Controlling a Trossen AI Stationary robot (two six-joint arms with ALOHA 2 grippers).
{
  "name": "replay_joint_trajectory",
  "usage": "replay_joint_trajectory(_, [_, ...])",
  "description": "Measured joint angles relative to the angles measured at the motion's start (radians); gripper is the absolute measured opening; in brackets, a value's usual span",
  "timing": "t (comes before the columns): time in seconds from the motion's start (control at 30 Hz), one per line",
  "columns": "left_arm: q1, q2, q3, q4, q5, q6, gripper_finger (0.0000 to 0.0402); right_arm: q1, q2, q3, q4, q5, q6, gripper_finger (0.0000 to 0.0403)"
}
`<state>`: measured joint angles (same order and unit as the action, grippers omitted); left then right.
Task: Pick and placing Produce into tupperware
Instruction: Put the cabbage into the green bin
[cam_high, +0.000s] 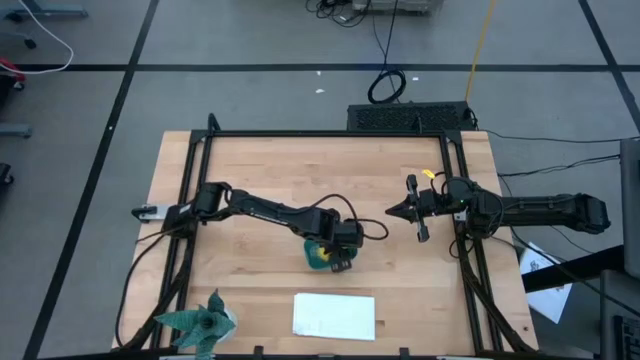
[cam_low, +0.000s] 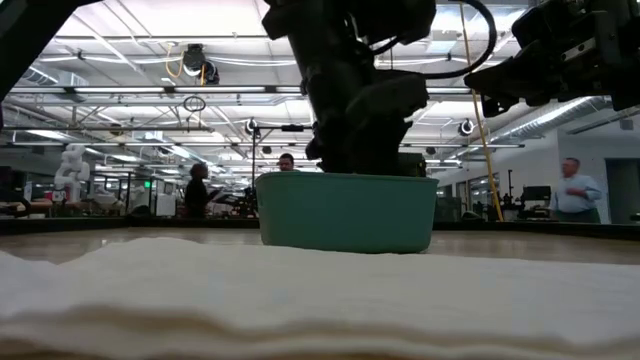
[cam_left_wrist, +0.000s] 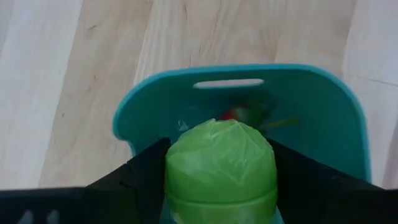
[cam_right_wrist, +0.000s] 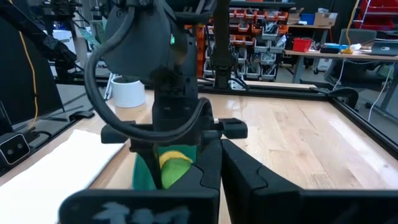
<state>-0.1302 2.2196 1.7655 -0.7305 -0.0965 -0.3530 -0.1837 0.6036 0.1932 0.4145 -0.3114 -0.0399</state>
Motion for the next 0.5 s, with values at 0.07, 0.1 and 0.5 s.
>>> replay_joint_trajectory(0.07, [0.004, 0.000, -0.010, 0.011, 0.016, 0.002, 0.0236, 0.000, 0.000, 0.000, 0.000, 0.000, 0.000, 0.0000])
replay_joint_trajectory(0.1, [0.007, 0.000, -0.011, 0.014, 0.035, 0.002, 0.0236, 0.000, 0.000, 0.000, 0.000, 0.000, -0.001, 0.0000])
replay_joint_trajectory(0.5, [0.034, 0.000, -0.010, 0.042, 0.152, -0.039, 0.0236, 0.000, 0.000, 0.000, 0.003, 0.000, -0.001, 0.0000])
